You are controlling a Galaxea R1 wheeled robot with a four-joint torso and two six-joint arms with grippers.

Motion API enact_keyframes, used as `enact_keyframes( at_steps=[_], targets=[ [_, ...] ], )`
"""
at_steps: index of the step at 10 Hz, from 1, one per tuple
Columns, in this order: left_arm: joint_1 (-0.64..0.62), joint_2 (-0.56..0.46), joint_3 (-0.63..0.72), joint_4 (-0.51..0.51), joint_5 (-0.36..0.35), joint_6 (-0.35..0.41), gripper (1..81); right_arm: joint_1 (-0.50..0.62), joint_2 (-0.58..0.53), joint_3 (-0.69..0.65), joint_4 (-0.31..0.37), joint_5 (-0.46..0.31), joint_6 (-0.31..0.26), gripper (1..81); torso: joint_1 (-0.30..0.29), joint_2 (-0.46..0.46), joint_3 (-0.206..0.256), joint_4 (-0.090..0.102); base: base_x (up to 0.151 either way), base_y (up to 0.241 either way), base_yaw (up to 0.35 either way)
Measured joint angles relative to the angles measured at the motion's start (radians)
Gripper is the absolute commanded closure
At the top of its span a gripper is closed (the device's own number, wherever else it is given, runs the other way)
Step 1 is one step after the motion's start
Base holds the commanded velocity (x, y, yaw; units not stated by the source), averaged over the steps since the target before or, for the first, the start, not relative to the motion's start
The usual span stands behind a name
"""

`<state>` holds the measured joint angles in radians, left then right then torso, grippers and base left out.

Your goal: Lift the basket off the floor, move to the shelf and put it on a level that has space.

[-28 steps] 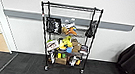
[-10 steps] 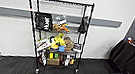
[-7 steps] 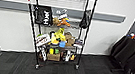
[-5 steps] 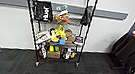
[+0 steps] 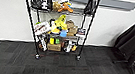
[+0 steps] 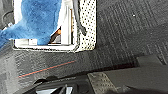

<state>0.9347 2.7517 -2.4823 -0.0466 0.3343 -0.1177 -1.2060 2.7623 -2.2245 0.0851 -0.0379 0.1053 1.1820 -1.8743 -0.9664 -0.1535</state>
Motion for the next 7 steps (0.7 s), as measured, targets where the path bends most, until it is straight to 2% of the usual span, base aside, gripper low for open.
enact_keyframes(
  at_steps=[3,7],
  targets=[
    [-0.061,0.005,-0.013,-0.001,0.011,0.0,1.0,0.045,0.002,0.015,0.02,-0.016,0.0,1.0,0.059,-0.095,-0.012,0.0,0.0,0.0,0.0],
    [-0.134,0.021,-0.056,-0.002,0.067,-0.004,1.0,0.104,0.009,0.019,0.059,-0.051,0.0,1.0,0.139,-0.222,-0.022,0.0,0.0,0.0,0.0]
  ],
)
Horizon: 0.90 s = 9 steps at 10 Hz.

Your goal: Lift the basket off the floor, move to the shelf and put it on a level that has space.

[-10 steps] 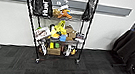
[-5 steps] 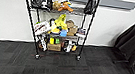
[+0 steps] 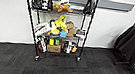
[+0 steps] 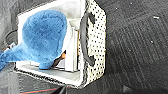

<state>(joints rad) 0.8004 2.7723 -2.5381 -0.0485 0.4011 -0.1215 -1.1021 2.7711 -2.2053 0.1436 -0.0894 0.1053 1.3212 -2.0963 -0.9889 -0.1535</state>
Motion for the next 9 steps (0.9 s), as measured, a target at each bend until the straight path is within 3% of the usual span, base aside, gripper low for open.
enact_keyframes(
  at_steps=[5,9],
  targets=[
    [-0.022,0.017,-0.035,0.0,0.023,-0.003,1.0,0.08,0.016,-0.003,0.05,-0.011,0.0,1.0,0.098,-0.154,-0.144,0.0,0.0,0.0,0.0],
    [-0.071,0.031,-0.037,0.0,0.044,-0.004,1.0,0.124,0.015,0.007,0.104,-0.012,0.0,1.0,0.158,-0.251,-0.168,0.0,0.0,0.0,0.0]
  ],
)
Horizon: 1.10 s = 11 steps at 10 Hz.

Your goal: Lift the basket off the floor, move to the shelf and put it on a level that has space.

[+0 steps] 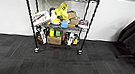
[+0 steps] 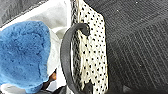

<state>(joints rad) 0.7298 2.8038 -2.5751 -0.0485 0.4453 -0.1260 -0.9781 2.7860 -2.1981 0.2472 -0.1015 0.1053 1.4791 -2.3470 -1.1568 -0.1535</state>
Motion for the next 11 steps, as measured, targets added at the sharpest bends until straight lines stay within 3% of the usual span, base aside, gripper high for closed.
enact_keyframes(
  at_steps=[11],
  targets=[
    [0.011,0.033,-0.001,0.0,0.024,-0.001,1.0,0.061,0.118,-0.105,0.048,-0.001,0.0,1.0,0.007,-0.01,-0.001,0.0,0.0,0.0,0.0]
  ],
)
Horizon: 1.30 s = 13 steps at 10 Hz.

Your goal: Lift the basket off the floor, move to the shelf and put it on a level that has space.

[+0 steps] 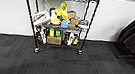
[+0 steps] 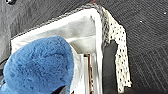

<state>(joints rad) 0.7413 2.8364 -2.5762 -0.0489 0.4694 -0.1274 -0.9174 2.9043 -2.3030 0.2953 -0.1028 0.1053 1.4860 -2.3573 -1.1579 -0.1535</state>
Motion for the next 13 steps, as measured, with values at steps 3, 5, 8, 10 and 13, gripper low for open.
enact_keyframes(
  at_steps=[3,5,8,10,13],
  targets=[
    [0.005,-0.003,0.004,-0.009,-0.003,0.017,81.1,-0.006,-0.017,0.021,0.022,0.017,-0.001,81.1,0.0,0.0,0.0,0.0,0.0,0.0,0.0],
    [0.005,-0.009,0.016,-0.011,-0.005,0.016,81.1,-0.005,-0.018,0.022,0.023,0.017,0.0,81.1,0.0,0.0,0.0,0.0,0.0,0.0,0.0],
    [0.008,-0.043,0.066,-0.024,-0.011,0.016,81.1,-0.005,-0.041,0.052,0.039,0.016,-0.001,81.1,0.0,0.0,0.0,0.0,0.0,0.0,0.0],
    [0.013,-0.085,0.141,-0.026,-0.007,0.014,81.1,-0.005,-0.069,0.098,0.042,0.016,-0.001,81.1,0.0,0.0,0.0,0.0,0.0,0.0,0.0],
    [0.015,-0.178,0.273,-0.052,-0.001,0.013,81.1,-0.004,-0.144,0.23,0.049,0.024,-0.001,81.1,0.0,0.0,-0.001,0.0,0.0,0.0,0.0]
  ],
)
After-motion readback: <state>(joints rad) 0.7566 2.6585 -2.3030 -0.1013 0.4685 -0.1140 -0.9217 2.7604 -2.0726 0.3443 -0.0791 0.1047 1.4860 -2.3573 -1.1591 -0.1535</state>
